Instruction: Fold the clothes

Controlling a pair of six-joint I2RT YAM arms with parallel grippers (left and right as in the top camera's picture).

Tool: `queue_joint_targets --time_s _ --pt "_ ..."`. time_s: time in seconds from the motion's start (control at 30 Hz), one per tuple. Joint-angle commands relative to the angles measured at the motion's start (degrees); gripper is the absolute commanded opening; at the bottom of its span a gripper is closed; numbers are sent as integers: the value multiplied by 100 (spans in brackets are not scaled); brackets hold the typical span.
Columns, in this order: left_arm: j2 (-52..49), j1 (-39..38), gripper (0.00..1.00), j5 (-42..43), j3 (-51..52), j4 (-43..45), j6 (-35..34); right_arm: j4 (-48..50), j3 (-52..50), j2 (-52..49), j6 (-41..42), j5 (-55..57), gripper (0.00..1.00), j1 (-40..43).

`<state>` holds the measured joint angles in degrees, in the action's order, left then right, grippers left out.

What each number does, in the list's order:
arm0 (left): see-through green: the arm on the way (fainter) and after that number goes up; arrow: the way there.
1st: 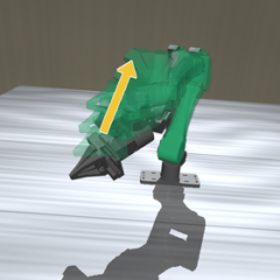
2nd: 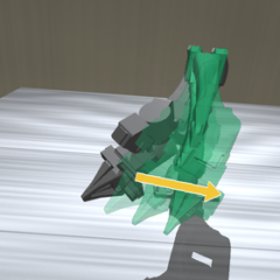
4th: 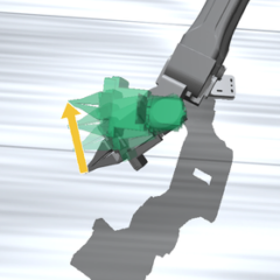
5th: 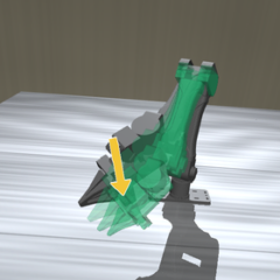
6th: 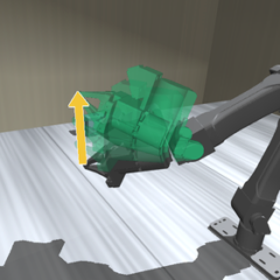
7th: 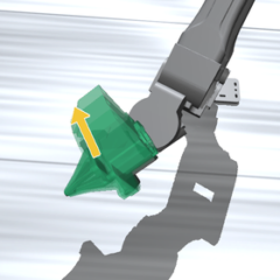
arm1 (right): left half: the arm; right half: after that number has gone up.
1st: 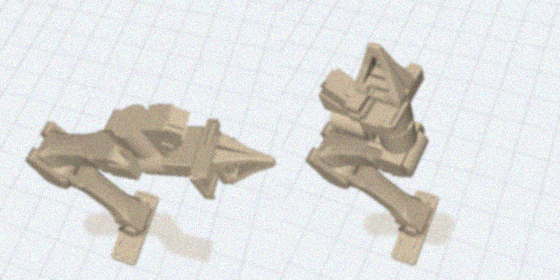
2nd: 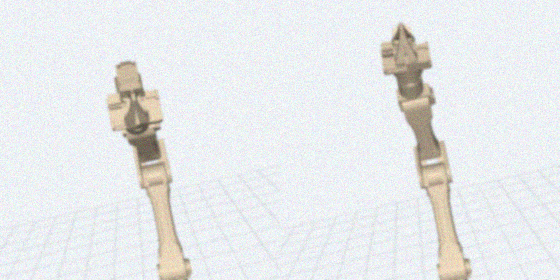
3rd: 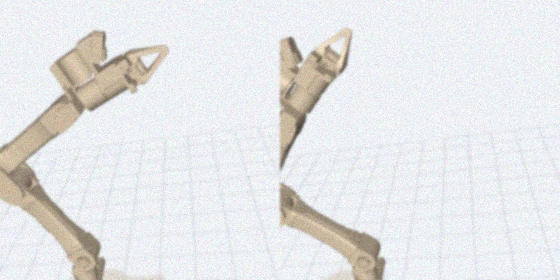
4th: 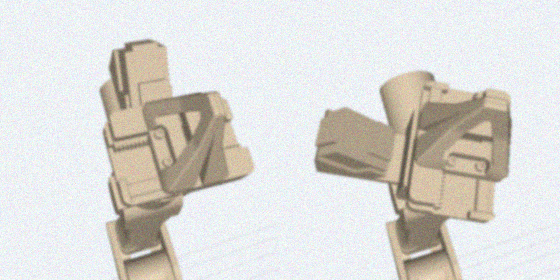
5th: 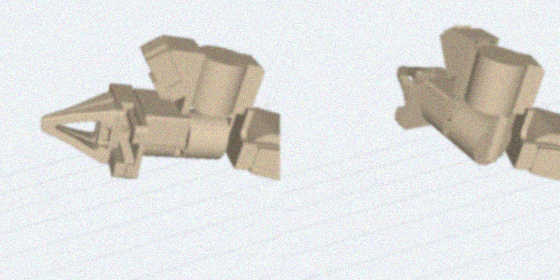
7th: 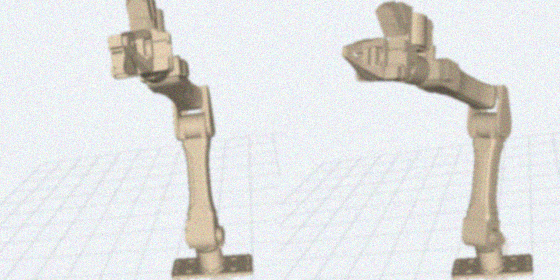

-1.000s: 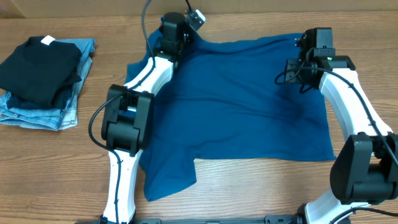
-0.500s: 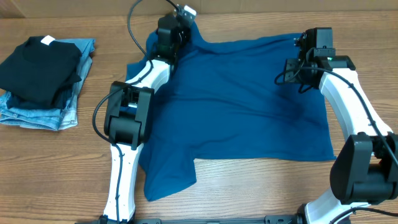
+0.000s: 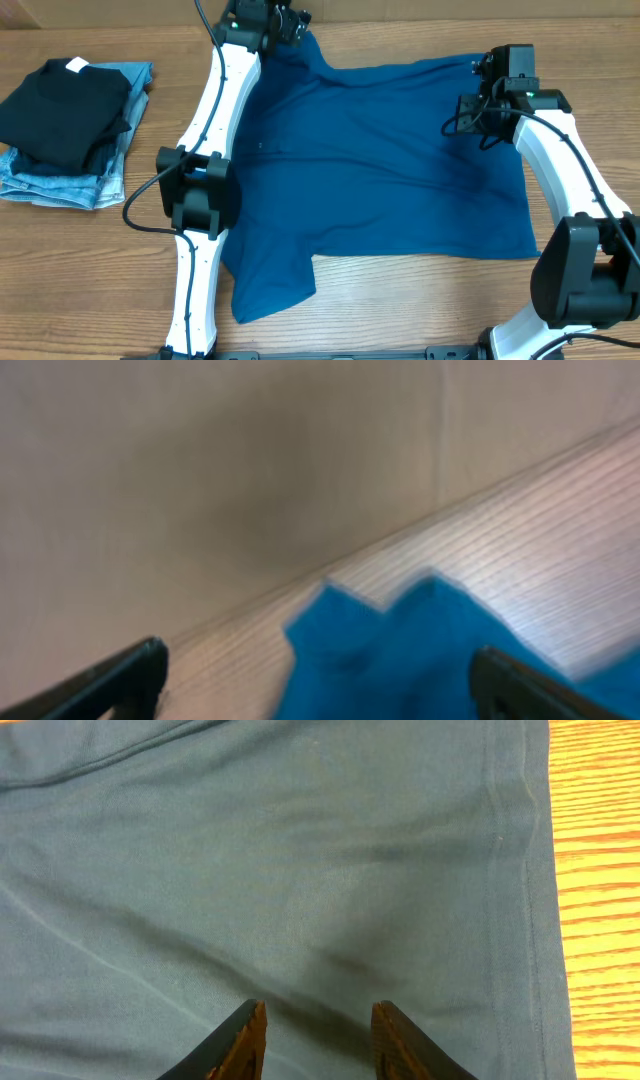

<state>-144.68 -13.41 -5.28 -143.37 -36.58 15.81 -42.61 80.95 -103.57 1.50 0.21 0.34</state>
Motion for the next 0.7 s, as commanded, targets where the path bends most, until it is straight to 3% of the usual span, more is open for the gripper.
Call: queue_joint_targets --time_s 0.0,0.07,0.13,0.3,0.5,0.67 --pt "-63 39 67 42 -289 -638 -407 26 39 24 26 -28 39 4" --pt "-140 133 45 42 -289 -918 -748 28 39 24 26 -35 25 4" --pt "-234 256 38 46 -289 -1132 -1158 33 39 24 24 -208 4 4" --pt "-625 514 34 667 -289 -1224 -1497 162 39 24 -431 -780 4 -76" --pt "-953 619 28 638 -289 -1329 -1915 634 39 -118 -1403 -1263 4 -415" --pt "-1005 632 27 632 -282 -1641 -2057 1224 42 -564 -1537 -1641 4 -750"
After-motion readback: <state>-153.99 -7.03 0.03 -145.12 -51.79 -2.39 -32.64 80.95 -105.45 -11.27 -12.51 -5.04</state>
